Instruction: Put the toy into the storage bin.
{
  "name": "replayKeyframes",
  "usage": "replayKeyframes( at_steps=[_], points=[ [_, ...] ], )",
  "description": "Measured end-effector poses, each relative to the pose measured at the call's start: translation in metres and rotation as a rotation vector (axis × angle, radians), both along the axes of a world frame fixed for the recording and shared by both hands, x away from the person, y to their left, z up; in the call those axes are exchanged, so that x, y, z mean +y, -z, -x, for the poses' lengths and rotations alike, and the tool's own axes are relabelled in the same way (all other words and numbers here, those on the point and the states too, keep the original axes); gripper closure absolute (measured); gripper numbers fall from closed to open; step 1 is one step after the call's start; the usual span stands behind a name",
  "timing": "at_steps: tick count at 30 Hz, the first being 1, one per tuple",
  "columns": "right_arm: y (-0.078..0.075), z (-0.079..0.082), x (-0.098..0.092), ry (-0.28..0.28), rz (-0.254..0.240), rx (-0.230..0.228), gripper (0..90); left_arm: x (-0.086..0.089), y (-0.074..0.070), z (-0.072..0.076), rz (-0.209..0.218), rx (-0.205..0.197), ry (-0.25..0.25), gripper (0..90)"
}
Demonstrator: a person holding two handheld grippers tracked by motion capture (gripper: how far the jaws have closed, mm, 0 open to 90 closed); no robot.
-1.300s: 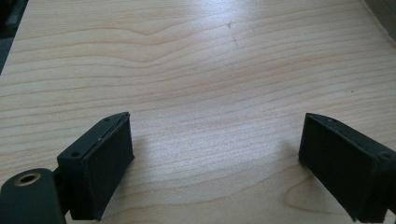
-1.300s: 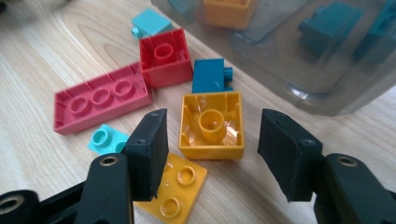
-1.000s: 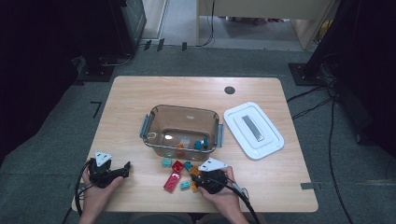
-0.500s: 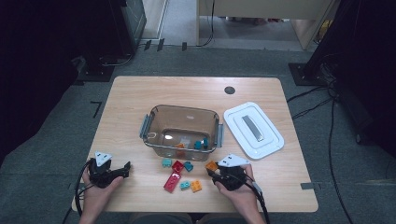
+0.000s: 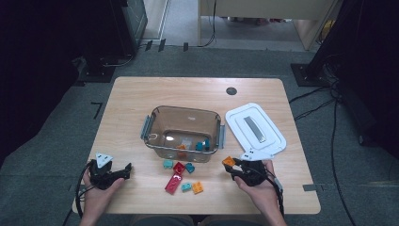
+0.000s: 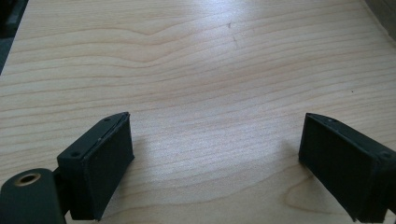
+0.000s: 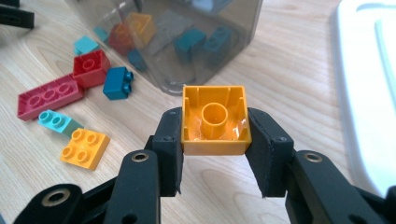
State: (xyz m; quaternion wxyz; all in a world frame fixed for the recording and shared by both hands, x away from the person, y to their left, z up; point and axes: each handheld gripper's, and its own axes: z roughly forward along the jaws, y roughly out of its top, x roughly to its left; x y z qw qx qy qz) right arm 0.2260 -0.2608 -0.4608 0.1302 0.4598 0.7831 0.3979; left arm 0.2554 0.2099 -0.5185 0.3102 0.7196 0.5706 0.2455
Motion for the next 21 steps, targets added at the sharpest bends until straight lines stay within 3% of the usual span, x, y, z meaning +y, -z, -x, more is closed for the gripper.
replayKeyframes(
  at_steps=[21],
  points=[
    [-0.054,-0.015,-0.007,-0.036,-0.009,-0.048,60.0,0.000,0.000,0.000,0.000,-0.001,0.000,9.9]
  ],
)
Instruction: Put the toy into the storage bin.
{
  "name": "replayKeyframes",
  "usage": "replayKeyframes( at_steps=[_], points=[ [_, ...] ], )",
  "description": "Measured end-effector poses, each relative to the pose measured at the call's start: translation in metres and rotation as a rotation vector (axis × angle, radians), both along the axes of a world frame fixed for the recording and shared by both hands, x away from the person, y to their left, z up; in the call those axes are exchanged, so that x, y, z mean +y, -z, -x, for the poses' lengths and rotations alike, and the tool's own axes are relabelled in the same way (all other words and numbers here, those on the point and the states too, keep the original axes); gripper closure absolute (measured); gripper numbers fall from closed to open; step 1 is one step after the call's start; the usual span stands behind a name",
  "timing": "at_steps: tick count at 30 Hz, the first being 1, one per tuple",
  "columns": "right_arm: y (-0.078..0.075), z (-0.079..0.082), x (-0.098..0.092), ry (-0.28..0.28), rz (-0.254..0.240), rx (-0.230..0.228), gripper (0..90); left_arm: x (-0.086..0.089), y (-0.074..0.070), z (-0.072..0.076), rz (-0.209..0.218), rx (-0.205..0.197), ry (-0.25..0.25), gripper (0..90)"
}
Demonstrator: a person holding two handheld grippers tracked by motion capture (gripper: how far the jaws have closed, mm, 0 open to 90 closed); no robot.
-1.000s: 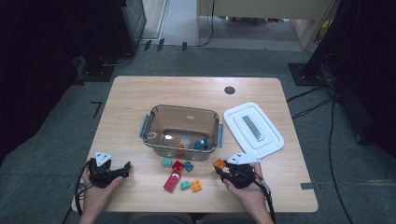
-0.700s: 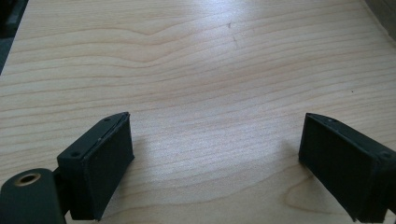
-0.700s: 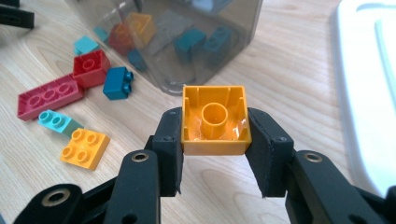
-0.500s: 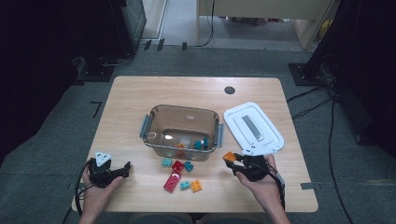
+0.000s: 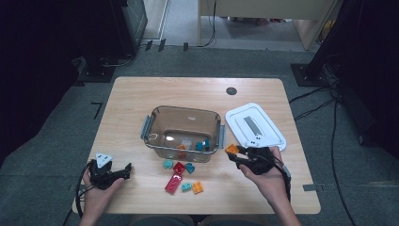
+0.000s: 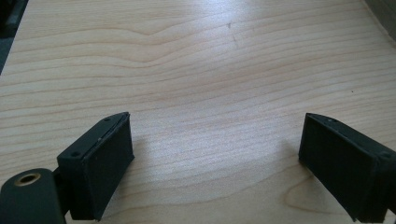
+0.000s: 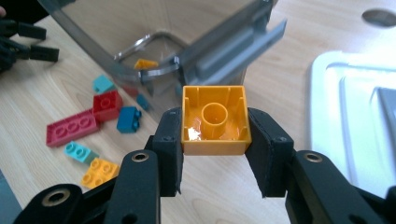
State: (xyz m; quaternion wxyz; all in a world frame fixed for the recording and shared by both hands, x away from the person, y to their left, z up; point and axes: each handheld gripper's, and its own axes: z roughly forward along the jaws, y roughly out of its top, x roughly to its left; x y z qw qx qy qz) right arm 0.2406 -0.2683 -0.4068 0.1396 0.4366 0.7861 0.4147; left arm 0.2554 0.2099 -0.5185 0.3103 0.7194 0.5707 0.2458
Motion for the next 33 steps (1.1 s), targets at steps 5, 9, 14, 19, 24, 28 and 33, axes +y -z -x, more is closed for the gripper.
replayKeyframes(
  at_steps=[5,9,14,19,24,28,33],
  points=[
    [-0.021,-0.006,0.006,-0.019,-0.006,-0.026,60.0,0.000,0.000,0.000,0.000,0.000,0.000,9.9],
    [-0.028,-0.010,0.013,-0.033,0.001,-0.036,60.0,0.000,0.000,0.000,0.001,-0.001,-0.001,9.9],
    [-0.036,-0.021,0.027,-0.060,0.010,-0.049,60.0,0.000,0.000,0.000,0.001,-0.001,-0.001,9.9],
    [-0.039,-0.034,0.042,-0.090,0.001,-0.044,60.0,0.000,0.000,0.000,-0.001,0.000,0.001,9.9],
    [-0.037,-0.048,0.061,-0.113,0.008,-0.030,60.0,0.000,0.000,0.000,0.000,0.000,0.000,9.9],
    [-0.029,-0.059,0.075,-0.126,0.030,-0.007,60.0,0.000,0.000,0.000,0.000,-0.001,0.000,9.9],
    [-0.019,-0.069,0.087,-0.129,0.058,0.026,59.9,0.000,0.000,0.000,0.001,-0.002,0.001,9.9]
  ],
)
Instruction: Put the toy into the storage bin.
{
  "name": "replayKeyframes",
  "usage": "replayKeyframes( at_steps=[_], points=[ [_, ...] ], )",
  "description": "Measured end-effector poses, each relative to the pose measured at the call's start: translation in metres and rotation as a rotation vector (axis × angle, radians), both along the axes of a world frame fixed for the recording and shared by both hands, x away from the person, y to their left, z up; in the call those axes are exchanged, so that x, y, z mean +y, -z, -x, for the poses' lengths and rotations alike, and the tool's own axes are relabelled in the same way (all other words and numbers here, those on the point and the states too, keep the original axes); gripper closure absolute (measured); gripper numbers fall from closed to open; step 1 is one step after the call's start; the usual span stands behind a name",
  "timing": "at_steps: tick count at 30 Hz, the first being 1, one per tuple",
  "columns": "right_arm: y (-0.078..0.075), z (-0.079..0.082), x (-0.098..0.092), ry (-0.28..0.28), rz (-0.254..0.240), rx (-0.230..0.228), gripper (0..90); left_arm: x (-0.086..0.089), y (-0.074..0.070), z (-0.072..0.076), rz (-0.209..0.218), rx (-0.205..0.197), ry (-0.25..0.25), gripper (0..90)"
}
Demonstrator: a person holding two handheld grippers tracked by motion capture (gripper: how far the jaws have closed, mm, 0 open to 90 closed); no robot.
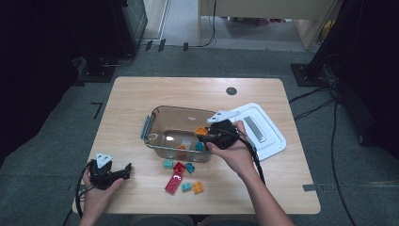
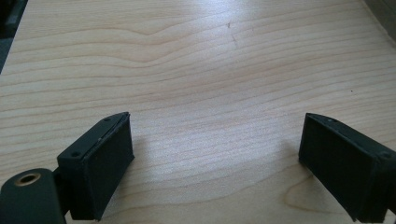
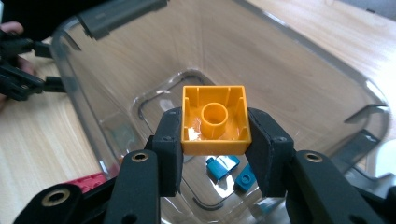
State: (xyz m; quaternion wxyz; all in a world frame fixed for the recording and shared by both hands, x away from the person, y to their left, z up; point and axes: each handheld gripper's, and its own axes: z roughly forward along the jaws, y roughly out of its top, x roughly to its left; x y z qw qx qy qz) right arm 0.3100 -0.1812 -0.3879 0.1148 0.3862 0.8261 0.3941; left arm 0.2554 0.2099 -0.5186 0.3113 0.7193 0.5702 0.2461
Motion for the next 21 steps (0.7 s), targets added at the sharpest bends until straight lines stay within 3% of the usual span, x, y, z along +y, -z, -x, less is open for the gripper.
replayKeyframes(
  at_steps=[3,11,21],
  points=[
    [0.004,-0.003,0.004,0.000,0.005,0.018,59.0,0.000,0.000,0.000,0.000,0.000,0.000,9.9],
    [0.004,-0.001,0.004,-0.008,0.005,0.009,48.1,0.000,0.000,0.000,0.000,0.000,0.000,9.9],
    [-0.006,0.010,-0.015,0.031,-0.023,-0.020,33.2,0.000,0.000,0.000,0.000,0.000,0.001,9.9]
  ],
)
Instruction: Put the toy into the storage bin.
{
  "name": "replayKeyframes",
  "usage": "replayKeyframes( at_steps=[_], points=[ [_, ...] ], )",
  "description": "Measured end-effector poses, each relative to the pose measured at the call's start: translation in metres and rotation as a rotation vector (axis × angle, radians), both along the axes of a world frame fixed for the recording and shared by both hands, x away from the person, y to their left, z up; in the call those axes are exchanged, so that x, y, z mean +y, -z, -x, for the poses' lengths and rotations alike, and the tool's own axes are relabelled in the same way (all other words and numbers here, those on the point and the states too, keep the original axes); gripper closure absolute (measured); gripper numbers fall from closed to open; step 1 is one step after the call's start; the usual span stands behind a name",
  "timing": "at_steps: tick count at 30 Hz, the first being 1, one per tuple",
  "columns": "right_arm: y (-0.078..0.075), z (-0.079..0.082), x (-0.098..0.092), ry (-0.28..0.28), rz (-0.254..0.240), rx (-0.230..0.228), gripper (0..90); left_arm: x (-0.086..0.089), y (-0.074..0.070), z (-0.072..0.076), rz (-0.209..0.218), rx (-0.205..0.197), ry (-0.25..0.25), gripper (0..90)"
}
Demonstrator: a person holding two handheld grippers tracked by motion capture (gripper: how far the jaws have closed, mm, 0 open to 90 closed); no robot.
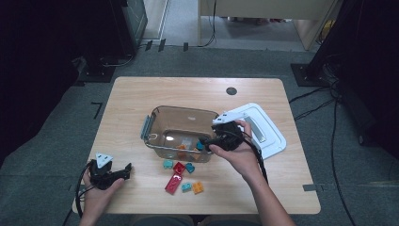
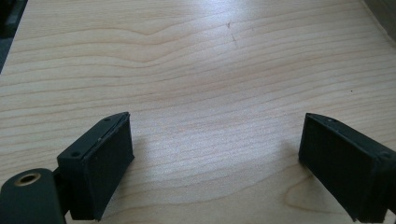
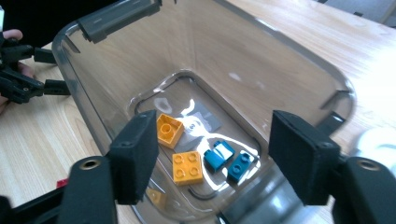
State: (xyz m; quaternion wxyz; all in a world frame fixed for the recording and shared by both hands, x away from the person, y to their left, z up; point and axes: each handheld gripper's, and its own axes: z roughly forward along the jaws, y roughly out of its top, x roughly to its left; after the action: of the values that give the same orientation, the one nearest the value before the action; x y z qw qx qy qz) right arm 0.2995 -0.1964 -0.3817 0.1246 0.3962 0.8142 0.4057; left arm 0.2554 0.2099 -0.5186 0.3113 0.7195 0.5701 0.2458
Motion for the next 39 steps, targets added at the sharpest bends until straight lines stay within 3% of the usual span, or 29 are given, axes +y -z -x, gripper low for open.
replayKeyframes(
  at_steps=[4,15,20,26,33,39],
  points=[
    [-0.007,0.010,-0.014,0.025,-0.003,-0.029,28.7,0.000,0.000,0.000,0.000,0.001,0.000,9.9],
    [-0.005,0.032,-0.039,0.078,0.007,-0.028,18.0,0.000,0.000,0.000,-0.002,0.002,0.002,9.9],
    [0.014,0.050,-0.055,0.120,-0.011,-0.018,18.0,0.000,0.000,0.000,-0.001,0.001,0.001,9.9],
    [0.034,0.062,-0.061,0.144,-0.024,-0.003,18.2,0.000,0.000,0.000,0.000,0.001,0.000,9.9],
    [0.069,0.074,-0.056,0.160,-0.015,0.016,22.3,0.000,0.000,0.000,-0.001,0.002,0.001,9.9],
    [0.082,0.078,-0.044,0.144,-0.011,0.019,25.3,0.000,0.000,0.000,-0.001,0.002,0.001,9.9]
  ],
)
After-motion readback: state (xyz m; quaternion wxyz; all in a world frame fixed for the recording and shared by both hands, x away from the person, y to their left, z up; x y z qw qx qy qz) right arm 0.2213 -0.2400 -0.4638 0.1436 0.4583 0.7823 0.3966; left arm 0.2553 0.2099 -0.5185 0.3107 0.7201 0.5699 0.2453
